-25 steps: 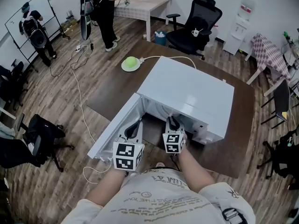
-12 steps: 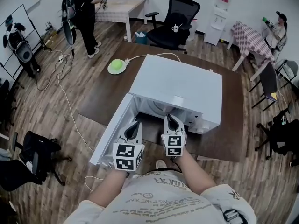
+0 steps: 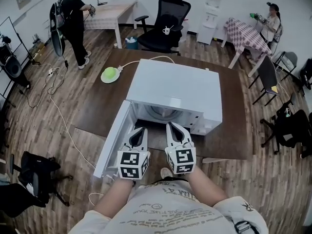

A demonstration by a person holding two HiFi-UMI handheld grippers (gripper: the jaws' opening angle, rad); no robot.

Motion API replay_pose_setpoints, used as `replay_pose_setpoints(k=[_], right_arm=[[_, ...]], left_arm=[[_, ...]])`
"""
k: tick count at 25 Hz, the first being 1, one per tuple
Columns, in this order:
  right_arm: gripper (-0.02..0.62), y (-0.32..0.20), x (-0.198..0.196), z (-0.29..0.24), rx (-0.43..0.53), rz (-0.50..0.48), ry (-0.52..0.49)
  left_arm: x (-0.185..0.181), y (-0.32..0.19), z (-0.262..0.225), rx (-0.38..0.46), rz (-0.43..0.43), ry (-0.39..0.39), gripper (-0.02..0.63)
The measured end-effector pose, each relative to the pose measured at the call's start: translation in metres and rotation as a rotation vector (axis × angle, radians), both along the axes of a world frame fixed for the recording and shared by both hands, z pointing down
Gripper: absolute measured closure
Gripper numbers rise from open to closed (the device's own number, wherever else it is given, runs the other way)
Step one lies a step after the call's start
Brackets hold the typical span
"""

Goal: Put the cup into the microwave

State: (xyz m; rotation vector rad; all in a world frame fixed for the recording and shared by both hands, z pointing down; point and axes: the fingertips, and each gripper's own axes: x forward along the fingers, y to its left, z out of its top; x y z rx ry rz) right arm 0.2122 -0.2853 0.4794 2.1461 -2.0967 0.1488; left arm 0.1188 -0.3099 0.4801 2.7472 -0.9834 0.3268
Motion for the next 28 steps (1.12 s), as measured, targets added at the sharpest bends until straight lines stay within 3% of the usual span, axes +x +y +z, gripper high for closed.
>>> replay_pose_setpoints(k=[12,28], right_arm=[[0.581,0.019,-0.014,-0.015,-0.005,-0.001,-0.027],[0.581,0.022,-0.018,-0.004,-0.045,-0.009,-0.045]], left_arm=[[0.006,0.01,0.0,0.0,0.06,0.013,0.592],[0.001,0.018,0.004,-0.003,0.062,0.006,0.592]])
